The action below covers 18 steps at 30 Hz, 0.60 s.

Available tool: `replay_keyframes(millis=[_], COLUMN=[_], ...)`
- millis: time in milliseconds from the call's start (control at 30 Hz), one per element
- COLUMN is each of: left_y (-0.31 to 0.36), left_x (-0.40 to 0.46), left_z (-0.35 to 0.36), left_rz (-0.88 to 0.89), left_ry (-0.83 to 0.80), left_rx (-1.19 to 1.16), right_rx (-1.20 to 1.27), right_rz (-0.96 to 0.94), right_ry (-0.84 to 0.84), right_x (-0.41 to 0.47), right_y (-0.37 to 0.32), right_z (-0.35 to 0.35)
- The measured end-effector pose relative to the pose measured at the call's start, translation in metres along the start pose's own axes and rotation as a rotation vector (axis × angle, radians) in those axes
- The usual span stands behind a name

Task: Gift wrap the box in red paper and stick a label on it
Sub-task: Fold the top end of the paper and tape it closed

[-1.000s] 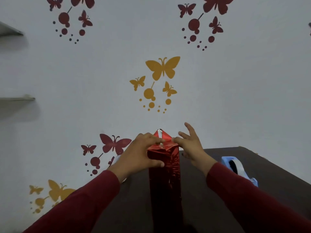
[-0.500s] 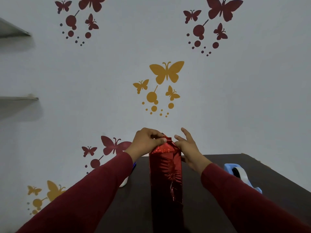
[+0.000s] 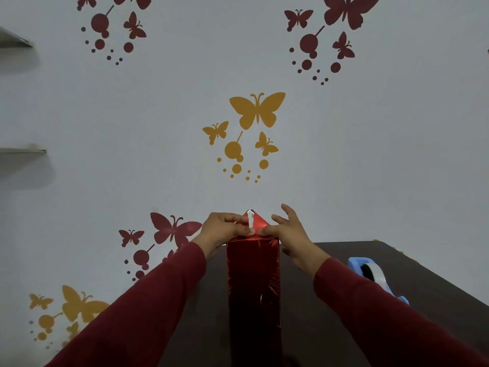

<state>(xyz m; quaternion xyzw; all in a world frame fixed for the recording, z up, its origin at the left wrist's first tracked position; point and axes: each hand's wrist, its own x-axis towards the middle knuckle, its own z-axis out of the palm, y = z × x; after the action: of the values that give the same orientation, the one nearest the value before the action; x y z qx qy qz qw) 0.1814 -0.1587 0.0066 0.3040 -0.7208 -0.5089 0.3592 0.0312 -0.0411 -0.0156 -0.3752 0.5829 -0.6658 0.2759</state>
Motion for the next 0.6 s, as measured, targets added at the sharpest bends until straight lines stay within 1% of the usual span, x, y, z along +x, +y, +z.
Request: replay_keyframes(millis=[100,200,300,367,533,600], left_y=[-0.007,-0.009,-0.006,-0.009,-0.019,-0.019], left_x=[0.000,-0.003,-0.012,-0.018,-0.025,-0.023], left_z=[0.006,0.014,0.013,0.012,0.023,0.027], left_rz=[-0.119,-0.143,-0.238,-0.286,-0.270,-0.265], left_ry=[0.085,0.153,0.118,0.094,0.226,0.248], left_rx=[-0.129,-0.215,-0.394,-0.462,-0.495,-0.525], right_rx=[0.018,0.050,0.064,0.063,0.023,-0.009], right_rz=[0.009,0.024,0.027,0.017,-0.004,-0.045], right_ry=[0.037,0.071,0.078,0.072,0.068,0.074], right_x=[0.001,0.004,0.007,0.005,0.002,-0.003], right_y=[-0.001,-0.002,-0.002,-0.002,-0.003,-0.004], right_z=[0.005,0.011,0.014,0.014,0.012,0.010])
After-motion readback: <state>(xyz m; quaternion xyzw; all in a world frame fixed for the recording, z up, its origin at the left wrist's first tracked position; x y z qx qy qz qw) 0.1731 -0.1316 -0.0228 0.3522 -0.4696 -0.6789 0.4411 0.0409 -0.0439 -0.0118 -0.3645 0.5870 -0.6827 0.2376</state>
